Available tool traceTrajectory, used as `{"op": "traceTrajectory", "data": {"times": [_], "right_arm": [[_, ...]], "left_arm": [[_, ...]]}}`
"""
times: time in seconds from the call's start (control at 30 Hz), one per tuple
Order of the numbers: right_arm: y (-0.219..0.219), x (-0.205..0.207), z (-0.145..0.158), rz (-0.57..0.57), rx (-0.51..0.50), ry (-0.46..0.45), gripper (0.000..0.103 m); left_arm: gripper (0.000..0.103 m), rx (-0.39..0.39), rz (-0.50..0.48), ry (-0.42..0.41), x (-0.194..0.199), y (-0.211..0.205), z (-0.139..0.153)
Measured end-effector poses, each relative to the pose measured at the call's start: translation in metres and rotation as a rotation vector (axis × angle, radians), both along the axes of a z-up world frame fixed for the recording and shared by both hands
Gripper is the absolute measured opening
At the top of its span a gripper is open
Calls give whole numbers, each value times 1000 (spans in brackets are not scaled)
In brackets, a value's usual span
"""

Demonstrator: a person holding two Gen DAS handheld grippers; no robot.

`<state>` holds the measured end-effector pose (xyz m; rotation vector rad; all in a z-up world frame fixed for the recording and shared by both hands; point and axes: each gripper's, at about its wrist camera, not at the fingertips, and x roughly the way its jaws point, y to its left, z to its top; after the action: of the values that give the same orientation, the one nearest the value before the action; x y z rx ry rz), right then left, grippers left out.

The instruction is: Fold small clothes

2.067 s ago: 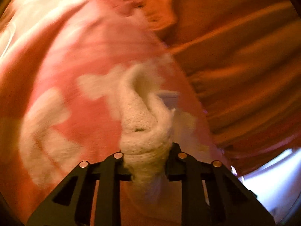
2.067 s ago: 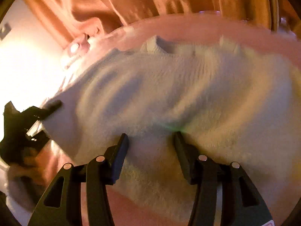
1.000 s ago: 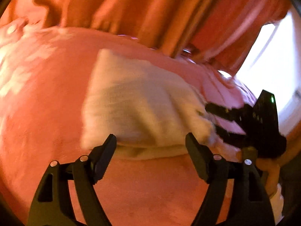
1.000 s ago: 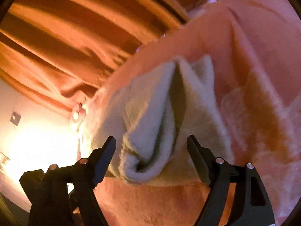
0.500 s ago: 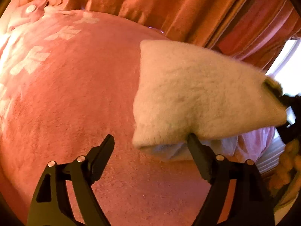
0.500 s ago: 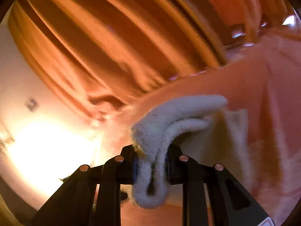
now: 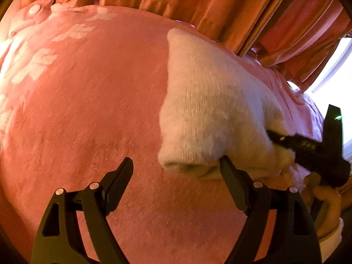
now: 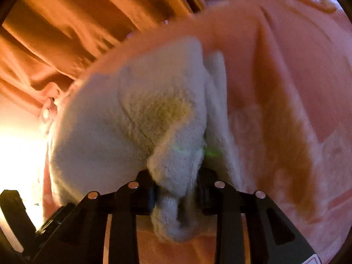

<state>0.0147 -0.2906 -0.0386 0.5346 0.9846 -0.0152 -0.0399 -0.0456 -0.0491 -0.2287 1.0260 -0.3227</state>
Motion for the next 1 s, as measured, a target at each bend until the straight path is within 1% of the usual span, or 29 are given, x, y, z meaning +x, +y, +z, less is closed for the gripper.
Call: {"op": "traceTrajectory", "data": {"times": [0.07, 0.13, 0.17, 0.2, 0.23, 0.27, 0.33, 0.4, 0.47, 0.5, 0.53, 0.57, 0.6, 0.63, 0.67, 0.73, 0.77, 0.83, 0.87, 0.9, 0.93, 0.97, 1.0], "right_arm": [[-3, -7, 10, -23, -15, 1, 33], [-5, -20, 23, -62, -24, -25, 34], [-3, -27, 33, -81, -48, -51, 39], [3, -34, 49, -89, -78, -103, 39], [10, -35, 62, -71, -93, -151, 39], [19, -31, 74, -34, -97, -194, 39], [58, -19, 99, 106, -103, -288, 38], [86, -5, 107, 216, -111, -320, 36], [109, 13, 102, 283, -133, -316, 34], [121, 25, 91, 312, -161, -290, 33], [127, 35, 76, 325, -185, -251, 30], [130, 42, 56, 341, -199, -191, 29], [137, 58, 25, 366, -191, -98, 28], [136, 62, 6, 374, -168, -69, 26], [131, 59, 3, 367, -123, -93, 26], [123, 50, 22, 349, -108, -116, 25], [116, 38, 40, 330, -92, -166, 25], [110, 22, 54, 315, -112, -212, 25], [108, 19, 54, 300, -142, -205, 25], [106, 22, 41, 295, -188, -160, 25], [106, 29, 16, 303, -229, -74, 25], [105, 33, 0, 309, -229, -32, 24], [98, 25, -5, 296, -184, -58, 24]], "left_arm": [[82, 12, 11, 4, 0, 4, 2], [85, 42, 28, -2, -1, 9, 2], [86, 52, 31, -2, -1, 11, 2], [86, 64, 33, -1, 0, 12, 2], [86, 73, 34, 1, 0, 13, 1], [86, 80, 34, 4, 1, 13, 0], [86, 92, 34, 8, 1, 14, -1], [86, 99, 37, 15, 1, 15, -2], [86, 105, 45, 26, 0, 17, -4], [86, 108, 52, 32, 0, 20, -5], [86, 111, 57, 37, -1, 22, -6], [87, 115, 61, 40, -2, 23, -7], [87, 122, 64, 45, -2, 26, -9], [87, 124, 65, 49, -2, 27, -10], [87, 125, 65, 55, -2, 29, -11], [87, 124, 70, 67, -2, 35, -14], [87, 118, 75, 69, -2, 37, -14], [87, 100, 88, 71, -2, 43, -15], [87, 94, 93, 74, -1, 43, -14], [87, 82, 103, 74, -2, 44, -13], [87, 76, 107, 70, -2, 44, -11], [87, 75, 104, 69, -1, 44, -10], [87, 83, 95, 69, 0, 42, -8]]}}
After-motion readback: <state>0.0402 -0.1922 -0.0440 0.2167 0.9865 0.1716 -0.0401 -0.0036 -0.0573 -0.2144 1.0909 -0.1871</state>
